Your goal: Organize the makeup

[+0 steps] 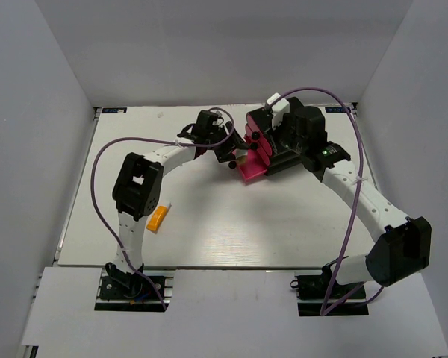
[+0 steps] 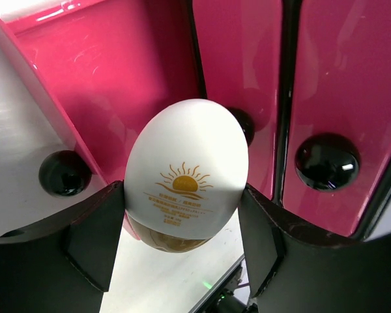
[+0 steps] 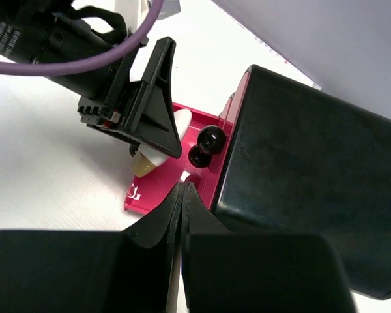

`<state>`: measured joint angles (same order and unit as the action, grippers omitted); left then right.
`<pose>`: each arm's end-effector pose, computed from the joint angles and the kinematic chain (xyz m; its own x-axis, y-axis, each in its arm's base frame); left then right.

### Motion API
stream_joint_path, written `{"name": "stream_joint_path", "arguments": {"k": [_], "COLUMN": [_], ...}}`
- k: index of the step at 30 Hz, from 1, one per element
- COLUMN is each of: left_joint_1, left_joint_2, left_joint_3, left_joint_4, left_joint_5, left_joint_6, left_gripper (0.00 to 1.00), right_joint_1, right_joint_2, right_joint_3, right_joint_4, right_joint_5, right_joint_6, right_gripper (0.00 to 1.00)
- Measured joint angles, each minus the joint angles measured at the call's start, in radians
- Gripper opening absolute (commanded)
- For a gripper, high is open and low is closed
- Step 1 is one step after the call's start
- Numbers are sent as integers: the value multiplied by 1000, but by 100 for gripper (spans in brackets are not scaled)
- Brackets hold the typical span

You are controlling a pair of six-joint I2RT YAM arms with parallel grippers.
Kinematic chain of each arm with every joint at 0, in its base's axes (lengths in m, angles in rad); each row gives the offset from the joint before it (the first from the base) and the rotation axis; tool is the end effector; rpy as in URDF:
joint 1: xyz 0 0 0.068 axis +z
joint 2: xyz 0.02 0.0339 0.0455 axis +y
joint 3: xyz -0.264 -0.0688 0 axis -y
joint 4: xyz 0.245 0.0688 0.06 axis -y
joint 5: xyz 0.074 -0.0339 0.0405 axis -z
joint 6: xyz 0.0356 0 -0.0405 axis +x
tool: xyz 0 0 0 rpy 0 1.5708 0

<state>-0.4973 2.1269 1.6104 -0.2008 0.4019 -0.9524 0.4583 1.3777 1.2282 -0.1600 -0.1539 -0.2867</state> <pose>0.4174 -0.2424 0.1987 -0.9038 -0.3627 -0.2274 -0.0660 0.6429 -0.7631 0.2886 0.1485 0.3622 -0.1013 -0.3616 -0.9268 -0.6222 0.7500 -0.2246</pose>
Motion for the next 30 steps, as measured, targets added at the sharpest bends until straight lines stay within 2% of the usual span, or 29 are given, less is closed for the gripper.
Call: {"name": "stream_joint_path", "arguments": {"k": [6,9,10,13,14,15,16,17,19,20,30], "left_joint_1": [-13,-16,-16,-16,-16,-16,-16,-16,-16,-16,-16], "left_joint_2": [44,66,68,71,71,72,74,75,75,75,75], "left_joint_3": [26,46,50,61,65,71,79,86,97,102,114], "left_joint_4": [10,10,6,2,2,-3,-4,-6,-8,-8,-12], "left_joint_5": [0,-5,-8,-18,-22,-25,-27,-29,-31,-32,-42], "left_joint_6": [-30,-36,-37,-39,-40,-40,-40,-40,-39,-39,-39], "left_gripper": [15,32,42,56,64,65,72,75,77,87,90], "right_joint_1": [-6,-8,-8,-10,-10,-11,-12,-13,-13,-13,-14], "right_joint_2": [-1,-1,-1,-1,-1,-1,-1,-1,-1,-1,-1], "right_joint_3": [0,-1,-1,-1,-1,-1,-1,-1,-1,-1,-1], "right_joint_4": [0,-1,-1,-1,-1,-1,-1,-1,-1,-1,-1], "right_joint_5": [-14,-21,-24,-32,-33,-34,-35,-36,-38,-40,-50], "right_joint_6": [5,8,10,11,11,11,11,12,14,15,17], "right_gripper": [0,0,0,0,0,0,0,0,0,0,0]}}
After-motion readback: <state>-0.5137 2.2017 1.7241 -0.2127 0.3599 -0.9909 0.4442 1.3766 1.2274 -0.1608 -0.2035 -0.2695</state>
